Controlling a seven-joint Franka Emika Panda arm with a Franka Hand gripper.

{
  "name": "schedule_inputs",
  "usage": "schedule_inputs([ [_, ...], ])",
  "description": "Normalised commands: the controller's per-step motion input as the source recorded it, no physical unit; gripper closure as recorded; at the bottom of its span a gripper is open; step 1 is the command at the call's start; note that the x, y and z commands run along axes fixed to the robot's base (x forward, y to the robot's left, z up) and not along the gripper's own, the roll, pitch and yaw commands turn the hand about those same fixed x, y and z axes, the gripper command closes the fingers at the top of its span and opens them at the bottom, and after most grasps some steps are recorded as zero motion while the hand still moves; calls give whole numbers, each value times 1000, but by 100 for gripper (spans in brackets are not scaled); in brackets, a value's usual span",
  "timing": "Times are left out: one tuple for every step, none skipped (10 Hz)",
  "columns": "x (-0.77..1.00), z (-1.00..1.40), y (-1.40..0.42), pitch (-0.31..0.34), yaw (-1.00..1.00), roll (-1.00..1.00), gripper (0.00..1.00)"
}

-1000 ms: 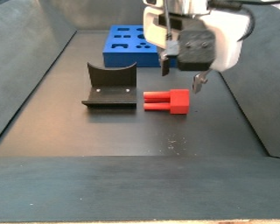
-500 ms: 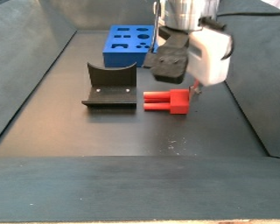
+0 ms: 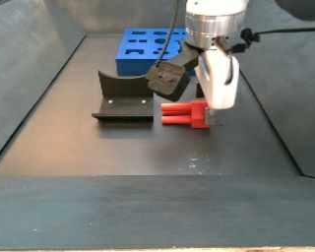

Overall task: Pick up the 3 prong object. Move up. Place the 3 prong object on the fixture. Regrasp the 3 prong object. Move to above the board. Insert the 3 prong object.
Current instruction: Pick up the 3 prong object.

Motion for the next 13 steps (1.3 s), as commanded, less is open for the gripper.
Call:
schedule_inputs([
  [29,-177,189,-120,-806,51,0],
  [0,-271,157,-160,-811,111,0],
  [0,-346,77,-157,-703,143,0],
  [-31,-463,0,-231,-423,163,0],
  [-71,-191,0,-200,-297,11,0],
  [0,0,0,0,0,0,100],
  [-14,0,0,0,-9,0,100],
  [-23,0,0,0,0,0,100],
  [-20,0,0,0,0,0,100],
  [-40,0,26,0,0,14,100],
  [-77,0,51,0,-17,51,100],
  [-129,0,54,0,-69,66,100],
  [0,0,0,0,0,0,100],
])
